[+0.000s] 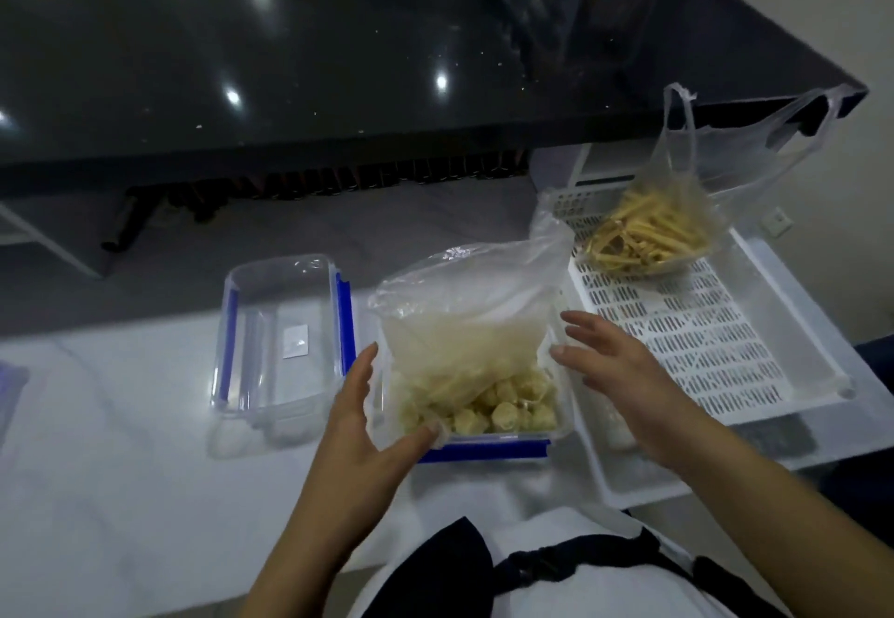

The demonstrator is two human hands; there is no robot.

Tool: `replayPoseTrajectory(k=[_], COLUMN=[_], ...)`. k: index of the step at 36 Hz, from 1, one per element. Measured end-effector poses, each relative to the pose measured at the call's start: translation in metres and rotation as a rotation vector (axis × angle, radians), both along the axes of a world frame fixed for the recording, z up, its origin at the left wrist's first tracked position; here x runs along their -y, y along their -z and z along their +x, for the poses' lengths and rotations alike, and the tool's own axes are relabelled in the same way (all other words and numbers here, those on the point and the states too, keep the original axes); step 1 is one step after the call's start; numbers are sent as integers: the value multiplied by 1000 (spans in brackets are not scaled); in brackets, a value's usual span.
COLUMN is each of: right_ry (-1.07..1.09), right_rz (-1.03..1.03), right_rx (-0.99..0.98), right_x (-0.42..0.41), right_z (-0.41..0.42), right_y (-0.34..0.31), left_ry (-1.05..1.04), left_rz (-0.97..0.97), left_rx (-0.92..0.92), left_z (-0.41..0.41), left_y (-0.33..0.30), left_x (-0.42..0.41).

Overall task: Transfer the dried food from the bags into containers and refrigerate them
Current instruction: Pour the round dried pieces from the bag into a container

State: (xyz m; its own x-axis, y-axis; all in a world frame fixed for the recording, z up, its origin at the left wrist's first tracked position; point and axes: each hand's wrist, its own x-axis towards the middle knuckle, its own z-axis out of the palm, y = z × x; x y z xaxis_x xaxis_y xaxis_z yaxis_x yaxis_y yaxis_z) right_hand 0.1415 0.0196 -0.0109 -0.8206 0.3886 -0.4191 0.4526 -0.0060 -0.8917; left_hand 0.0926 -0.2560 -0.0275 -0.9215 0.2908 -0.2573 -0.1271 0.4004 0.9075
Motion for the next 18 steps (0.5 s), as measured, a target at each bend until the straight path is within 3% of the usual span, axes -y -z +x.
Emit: replayPoseTrajectory(k=[6,11,14,18], right_ry=[-195,-101,-55,0], right_rz=[146,340,266,178], right_rx=[30,-192,-335,-300], right_x=[-8,-5,-10,-15], right_z=[-38,-49,-46,-43], right_y=[-5,-17,-29,-26], left_ry=[2,-108,-146,-111], left_rz=[-11,207,267,264], left_rx=[-99,-147,-209,-58], left_z=[-23,-51,-70,-79], left_y=[-2,-17,-28,-29], left_x=[-15,-26,-21,-25])
